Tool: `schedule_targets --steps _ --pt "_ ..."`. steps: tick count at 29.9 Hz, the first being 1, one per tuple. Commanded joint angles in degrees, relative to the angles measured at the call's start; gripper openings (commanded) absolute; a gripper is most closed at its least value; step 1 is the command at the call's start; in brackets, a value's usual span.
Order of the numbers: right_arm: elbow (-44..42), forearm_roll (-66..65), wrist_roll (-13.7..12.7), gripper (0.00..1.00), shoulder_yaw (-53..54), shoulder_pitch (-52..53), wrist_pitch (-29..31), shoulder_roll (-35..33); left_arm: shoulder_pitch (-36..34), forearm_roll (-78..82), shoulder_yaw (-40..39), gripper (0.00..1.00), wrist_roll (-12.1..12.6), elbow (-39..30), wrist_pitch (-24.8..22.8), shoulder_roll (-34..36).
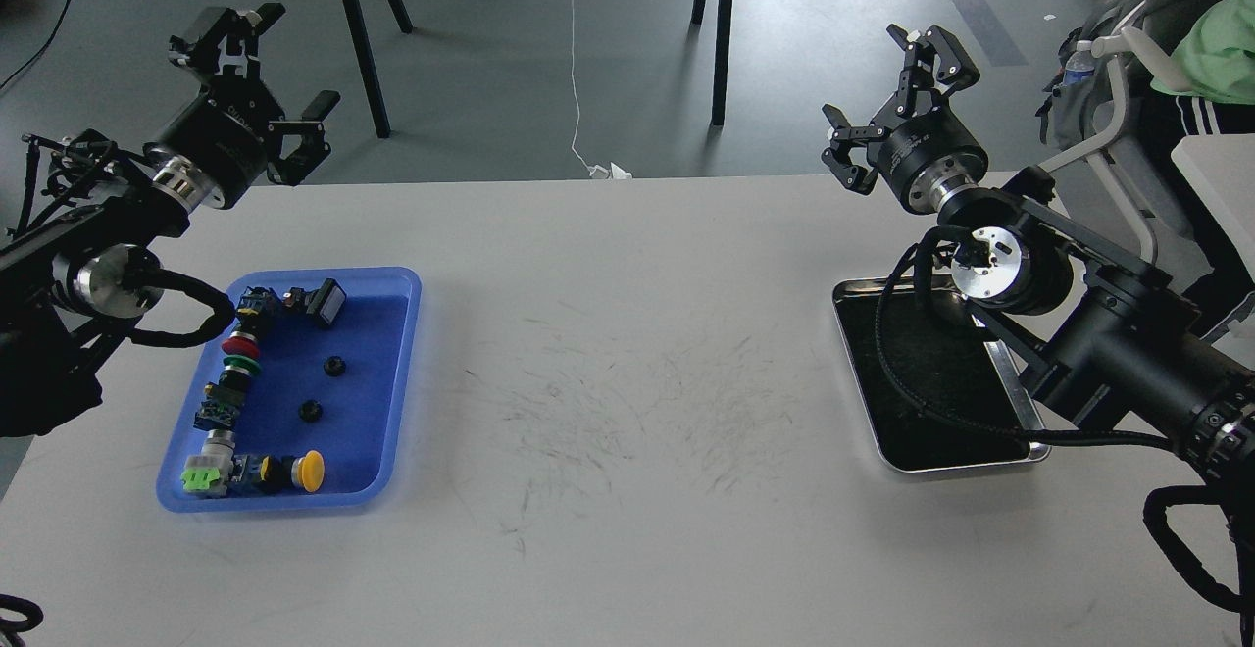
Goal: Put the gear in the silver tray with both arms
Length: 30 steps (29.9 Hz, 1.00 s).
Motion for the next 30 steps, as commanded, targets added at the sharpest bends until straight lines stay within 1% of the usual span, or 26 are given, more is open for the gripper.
schedule_targets --steps 1,6,11,15,20,23,24,25,26,28,30 --pt "0.0 -0.01 -0.04 0.98 0.0 0.0 0.01 0.0 -0.04 -0.08 -0.09 0.99 2.28 -0.01 0.01 0.05" --pt "0.0 -0.01 0.05 0.98 -0.09 -0.09 -0.08 0.0 -0.04 0.0 0.09 0.99 2.55 -0.01 0.1 0.05" --pt "0.0 -0.09 0.05 0.98 -0.09 -0.09 -0.08 0.0 -0.22 -0.09 0.62 0.98 2.55 0.51 3.69 -0.13" --pt "0.0 -0.09 0.14 0.98 -0.09 -0.17 -0.08 0.0 -0.31 -0.09 2.28 0.98 2.46 0.43 5.37 -0.21" --pt "0.0 -0.09 0.14 0.98 -0.09 -0.09 -0.17 0.09 -0.31 -0.09 2.37 0.98 0.79 0.34 5.02 -0.21" --pt "0.0 -0.09 0.14 0.98 -0.09 -0.09 -0.17 0.09 -0.39 0.35 4.47 0.99 0.53 0.34 4.93 -0.12" --pt "0.0 -0.09 0.14 0.98 -0.09 -0.09 -0.17 0.09 -0.66 0.44 5.18 0.98 0.61 0.43 5.02 -0.04" --pt "0.0 -0.09 0.14 0.98 -0.09 -0.09 -0.17 0.09 -1.18 0.79 6.23 0.99 1.22 0.17 5.19 0.05" --pt "0.0 -0.09 0.14 0.98 -0.09 -0.09 -0.17 0.09 -1.45 1.23 7.72 0.99 1.05 -0.1 5.46 0.14" --pt "0.08 -0.09 0.22 0.98 0.0 -0.17 -0.17 0.0 -1.54 0.45 8.35 0.98 0.79 -0.01 7.21 0.23" --pt "0.09 -0.18 0.23 0.98 -0.09 -0.35 -0.17 0.0 -1.19 1.23 7.82 0.99 0.53 -0.1 10.54 -0.47"
